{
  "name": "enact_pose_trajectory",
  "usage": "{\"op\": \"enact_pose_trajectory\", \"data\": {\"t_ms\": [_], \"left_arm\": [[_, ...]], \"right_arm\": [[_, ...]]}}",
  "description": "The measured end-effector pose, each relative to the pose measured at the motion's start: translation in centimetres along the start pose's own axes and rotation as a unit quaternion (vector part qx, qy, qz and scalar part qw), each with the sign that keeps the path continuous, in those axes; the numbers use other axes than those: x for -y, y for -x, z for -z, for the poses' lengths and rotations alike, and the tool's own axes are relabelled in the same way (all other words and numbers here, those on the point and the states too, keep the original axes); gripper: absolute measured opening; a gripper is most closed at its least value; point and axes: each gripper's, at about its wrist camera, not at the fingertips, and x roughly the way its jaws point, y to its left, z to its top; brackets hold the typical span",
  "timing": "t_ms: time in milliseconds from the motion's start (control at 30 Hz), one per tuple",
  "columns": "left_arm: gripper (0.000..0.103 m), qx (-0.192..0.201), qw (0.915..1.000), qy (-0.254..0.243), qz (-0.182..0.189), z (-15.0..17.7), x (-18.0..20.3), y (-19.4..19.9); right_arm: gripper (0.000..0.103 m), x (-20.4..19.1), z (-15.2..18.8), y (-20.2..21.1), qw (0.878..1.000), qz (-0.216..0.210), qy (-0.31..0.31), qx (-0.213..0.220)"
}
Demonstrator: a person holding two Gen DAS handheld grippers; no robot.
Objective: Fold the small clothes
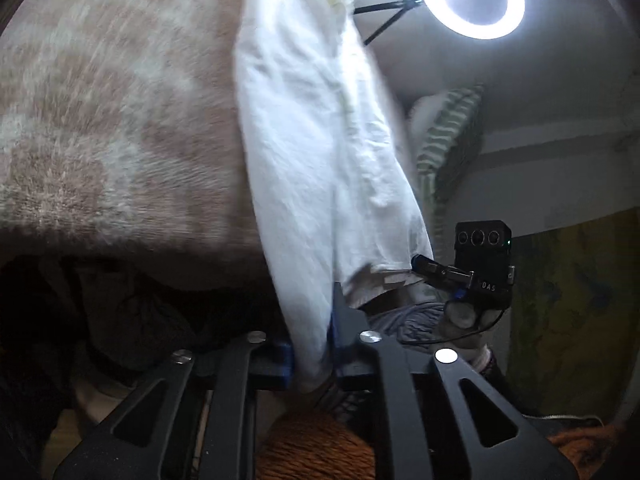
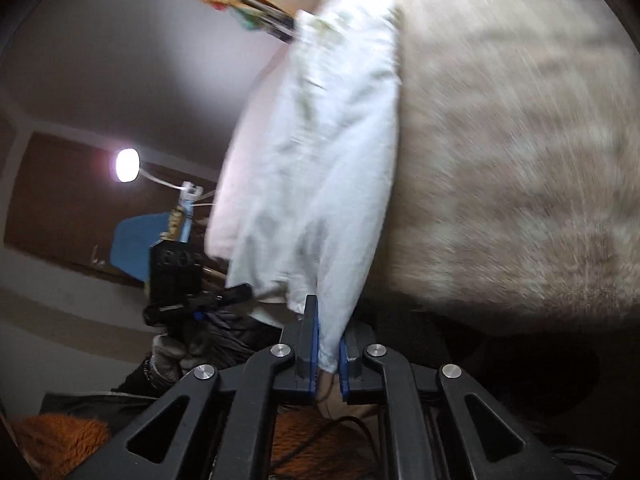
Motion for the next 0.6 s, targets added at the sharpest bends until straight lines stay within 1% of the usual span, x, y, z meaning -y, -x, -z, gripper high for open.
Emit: {"op": "enact_pose_trajectory", "data": {"t_ms": [33,67,133,167,233,400,500,600], "left_arm": [[0.01,0.0,0.9999,-0.01,-0.005,0.1,0.3,0.0],[0.01,-0.007,0.9998,-0.014,-0.013,0.2,0.2,-0.2],[0.01,-0.018,0.9997,0.003,-0.014,0.1,-0.8,-0.6],[0.009,-0.02,0.9996,0.009,-0.016,0.0,-1.0,-0.7],[0.009,-0.018,0.9998,0.009,-0.008,0.1,-0.7,-0.5],[0.009,0.001,0.9998,-0.009,0.019,-1.0,1.7,1.0],[0.009,0.01,0.9993,-0.013,0.035,-1.9,2.4,1.8],[0.009,0.018,0.9987,-0.022,0.041,-3.1,3.4,2.2]], "right_arm": [[0.005,-0.2,0.2,-0.1,1.0,0.004,0.007,0.002],[0.005,0.1,0.3,-0.5,1.0,0.012,0.005,-0.004],[0.005,1.3,0.2,-1.6,1.0,0.021,-0.015,-0.017],[0.005,1.9,0.4,-2.1,0.999,0.018,-0.03,-0.021],[0.005,1.9,0.6,-2.7,0.999,0.004,-0.045,-0.016],[0.005,0.6,0.3,-1.5,0.999,-0.03,-0.036,0.011],[0.005,-0.1,0.0,-1.0,0.998,-0.053,-0.036,0.027],[0.005,-0.6,-0.6,-0.9,0.997,-0.06,-0.031,0.038]]}}
